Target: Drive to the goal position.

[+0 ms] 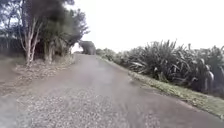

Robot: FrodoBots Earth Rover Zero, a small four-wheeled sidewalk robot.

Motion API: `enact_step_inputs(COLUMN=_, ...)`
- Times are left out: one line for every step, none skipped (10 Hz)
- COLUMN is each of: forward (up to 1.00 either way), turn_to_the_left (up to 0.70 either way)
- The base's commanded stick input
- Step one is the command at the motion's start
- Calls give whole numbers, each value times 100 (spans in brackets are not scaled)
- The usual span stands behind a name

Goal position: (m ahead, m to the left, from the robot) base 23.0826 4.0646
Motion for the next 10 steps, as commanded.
enact_step_inputs(forward=70, turn_to_the_left=0)
enact_step_inputs(forward=70, turn_to_the_left=0)
enact_step_inputs(forward=70, turn_to_the_left=0)
enact_step_inputs(forward=70, turn_to_the_left=0)
enact_step_inputs(forward=70, turn_to_the_left=0)
enact_step_inputs(forward=70, turn_to_the_left=2)
enact_step_inputs(forward=70, turn_to_the_left=17)
enact_step_inputs(forward=70, turn_to_the_left=35)
enact_step_inputs(forward=70, turn_to_the_left=35)
enact_step_inputs(forward=70, turn_to_the_left=30)
